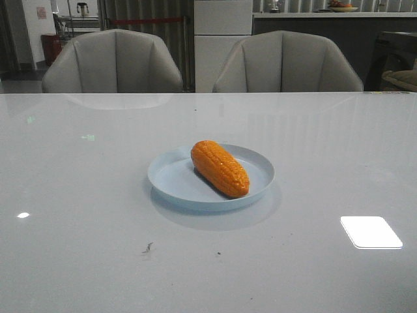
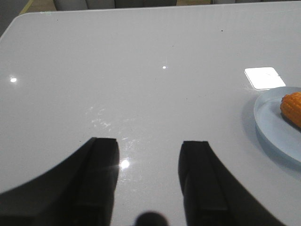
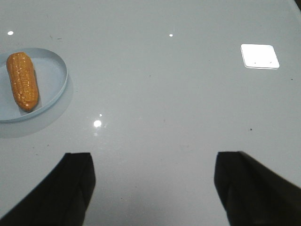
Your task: Place corn on plate with both arms
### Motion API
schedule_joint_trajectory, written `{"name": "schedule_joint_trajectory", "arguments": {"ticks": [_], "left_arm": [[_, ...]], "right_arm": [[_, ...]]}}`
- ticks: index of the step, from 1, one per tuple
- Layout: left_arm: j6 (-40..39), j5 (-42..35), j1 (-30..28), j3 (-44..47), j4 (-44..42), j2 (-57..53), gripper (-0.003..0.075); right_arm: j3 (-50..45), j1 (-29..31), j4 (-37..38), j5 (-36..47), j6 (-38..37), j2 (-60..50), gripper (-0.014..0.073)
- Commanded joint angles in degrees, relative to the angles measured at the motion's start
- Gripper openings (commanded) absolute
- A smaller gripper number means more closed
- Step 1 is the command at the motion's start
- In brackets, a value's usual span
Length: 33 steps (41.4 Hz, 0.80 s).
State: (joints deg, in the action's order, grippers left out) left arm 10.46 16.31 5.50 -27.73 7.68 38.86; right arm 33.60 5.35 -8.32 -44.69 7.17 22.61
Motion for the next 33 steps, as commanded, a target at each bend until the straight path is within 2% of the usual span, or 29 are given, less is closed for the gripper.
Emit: {"name": "schedule_joint_trajectory", "arguments": {"ticks": [1,6,8,15,25,33], "left_arm": [[-0.07,-4.46,-0.07,-1.66,0.43,-2.13,0.0246],[-0.07,-4.46,-0.07,-1.66,-0.09,-6.8,0.0078],[-0.07,-4.71,-0.07,-1.66,-1.0,-9.54,0.01],[-0.07,-5.54,-0.07,-1.21,-1.8,-18.38,0.0096],[-0.07,-18.7,-0.07,8.65,-1.94,-30.69,0.0096],[-0.07,-23.41,-0.52,16.87,-2.05,-39.01,0.0096]], "right_arm": [[1.38,0.5,-0.08,4.8,0.01,0.66,0.0624],[1.38,0.5,-0.08,4.8,0.01,0.66,0.0624],[1.38,0.5,-0.08,4.8,0.01,0.66,0.0624],[1.38,0.5,-0.08,4.8,0.01,0.66,0.0624],[1.38,0.5,-0.08,4.8,0.01,0.66,0.0624],[1.38,0.5,-0.08,4.8,0.01,0.66,0.0624]]}}
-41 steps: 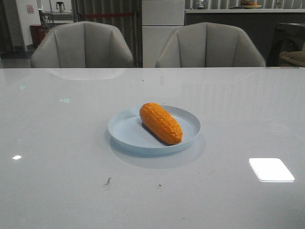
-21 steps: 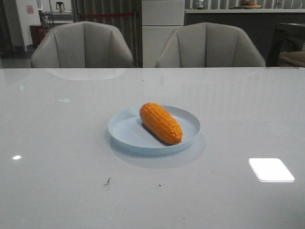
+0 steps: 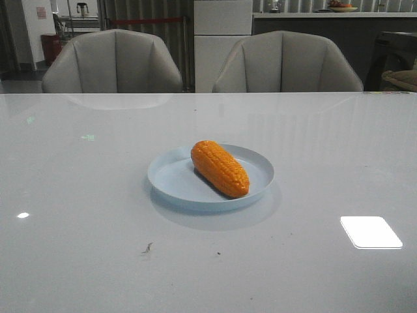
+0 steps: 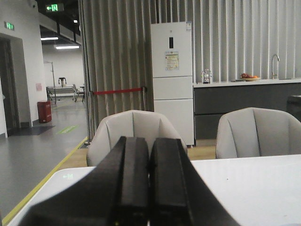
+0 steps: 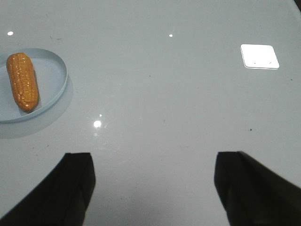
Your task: Place corn on plate with both arms
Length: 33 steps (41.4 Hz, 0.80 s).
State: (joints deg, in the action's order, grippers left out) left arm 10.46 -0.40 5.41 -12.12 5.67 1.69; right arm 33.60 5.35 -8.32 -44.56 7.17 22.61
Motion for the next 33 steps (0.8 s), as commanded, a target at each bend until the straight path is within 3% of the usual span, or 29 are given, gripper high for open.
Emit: {"name": "schedule_joint_trajectory", "arguments": {"ticks": [1,17,23,33], "left_arm": [[-0.07,-6.97,-0.47,2.4,-0.04,-2.7,0.0096],[-0.32,-8.82,-1.53,14.45,-0.77,-3.06,0.0096],[-0.6,-3.02,-1.53,14.56,0.2,-3.06,0.0096],[-0.6,-2.51,-1.53,14.56,0.2,-2.93,0.0096]], "right_arm": [[1.38,0.5,-0.08,4.67,0.01,0.66,0.0624],[1.38,0.5,-0.08,4.52,0.01,0.66,0.0624],[1.38,0.5,-0.08,4.46,0.01,0.66,0.0624],[1.38,0.5,-0.08,4.46,0.01,0.66,0.0624]]}}
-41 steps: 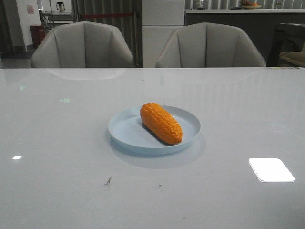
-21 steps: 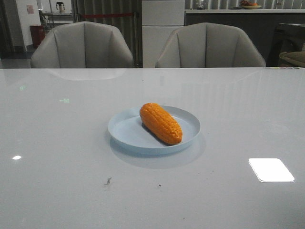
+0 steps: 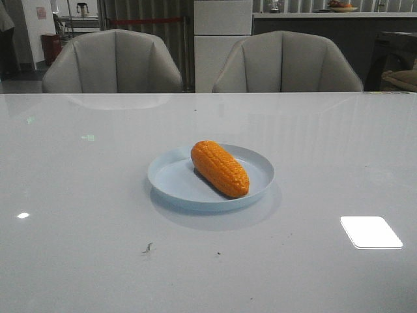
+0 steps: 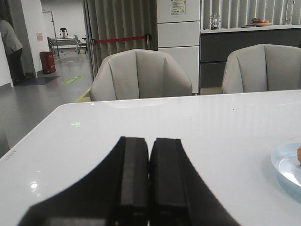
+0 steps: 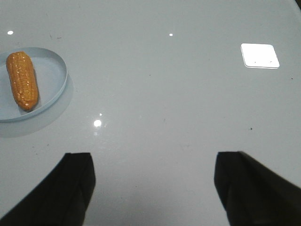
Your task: Place corn on plate with both arms
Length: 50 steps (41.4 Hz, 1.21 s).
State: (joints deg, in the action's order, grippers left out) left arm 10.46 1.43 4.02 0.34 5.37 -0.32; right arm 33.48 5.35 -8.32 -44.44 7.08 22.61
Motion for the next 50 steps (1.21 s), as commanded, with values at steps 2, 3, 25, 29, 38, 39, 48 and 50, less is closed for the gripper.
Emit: {"name": "schedule_joint_trajectory", "arguments": {"ticks": [2,3,25,29,38,39,48,50], "left_arm": [[-0.6,-4.35,-0.13,2.1,0.5,-0.92,0.0096],[-0.6,-4.35,-0.13,2.1,0.5,-0.92,0.0096],[-0.6,-4.35,-0.13,2.1,0.5,-0.92,0.0096],[-0.6,-4.35,-0.13,2.1,0.5,-0.92,0.0096],[-0.6,-4.35,-0.13,2.1,0.5,-0.92,0.0096],[-0.6,-4.35,-0.13,2.1,0.5,-0.92,0.0096],[-0.6,-4.35,-0.13,2.1,0.5,-0.92,0.0096],[-0.6,-4.35,-0.13,2.1,0.5,-0.92,0.0096]], "right_arm": [[1.5,0.5,-0.08,4.35,0.1,0.66,0.0624],[1.5,0.5,-0.08,4.35,0.1,0.66,0.0624],[1.5,0.5,-0.02,4.62,0.1,0.43,0.0624],[1.5,-0.68,0.14,5.01,0.1,-1.02,0.0622],[1.5,-10.39,3.66,9.49,0.1,-7.69,0.0463],[1.5,-10.98,4.0,10.33,0.1,-8.12,0.0428],[1.5,-14.25,4.13,15.14,0.1,-16.99,0.0119],[1.5,-14.12,4.13,15.53,0.1,-18.96,0.0056]]}}
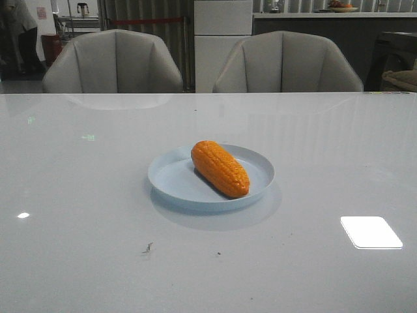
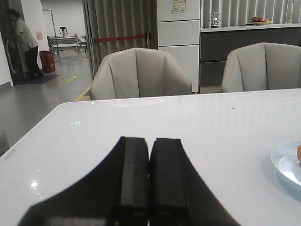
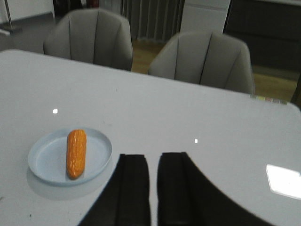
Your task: Place corn on plate with both arms
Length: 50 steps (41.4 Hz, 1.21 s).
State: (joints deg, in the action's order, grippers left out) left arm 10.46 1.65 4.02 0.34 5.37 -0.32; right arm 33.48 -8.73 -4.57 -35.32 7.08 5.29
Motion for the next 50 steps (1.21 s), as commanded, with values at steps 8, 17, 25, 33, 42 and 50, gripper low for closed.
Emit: {"name": "schedule_joint_trajectory", "arguments": {"ticks": [8,17,25,33,42,50], "left_arm": [[-0.6,-4.56,-0.13,2.1,0.5,-0.92,0.0096],[-0.6,-4.56,-0.13,2.1,0.5,-0.92,0.0096],[-0.6,-4.56,-0.13,2.1,0.5,-0.92,0.0096],[-0.6,-4.56,-0.13,2.1,0.5,-0.92,0.0096],[-0.6,-4.56,-0.13,2.1,0.5,-0.92,0.0096],[-0.6,-4.56,-0.13,2.1,0.5,-0.92,0.0096]], "right_arm": [[1.43,0.52,2.97,8.14,0.1,-4.66,0.0057],[-5.66,0.52,5.96,15.2,0.1,-5.63,0.0057],[-13.22,0.54,5.91,28.13,0.1,-7.26,0.0057],[-18.12,1.75,5.64,35.32,0.1,-7.26,0.0057],[-26.44,6.66,0.89,39.63,0.1,-7.26,0.0057],[-34.0,6.54,0.89,42.07,0.1,-7.26,0.0057]]}}
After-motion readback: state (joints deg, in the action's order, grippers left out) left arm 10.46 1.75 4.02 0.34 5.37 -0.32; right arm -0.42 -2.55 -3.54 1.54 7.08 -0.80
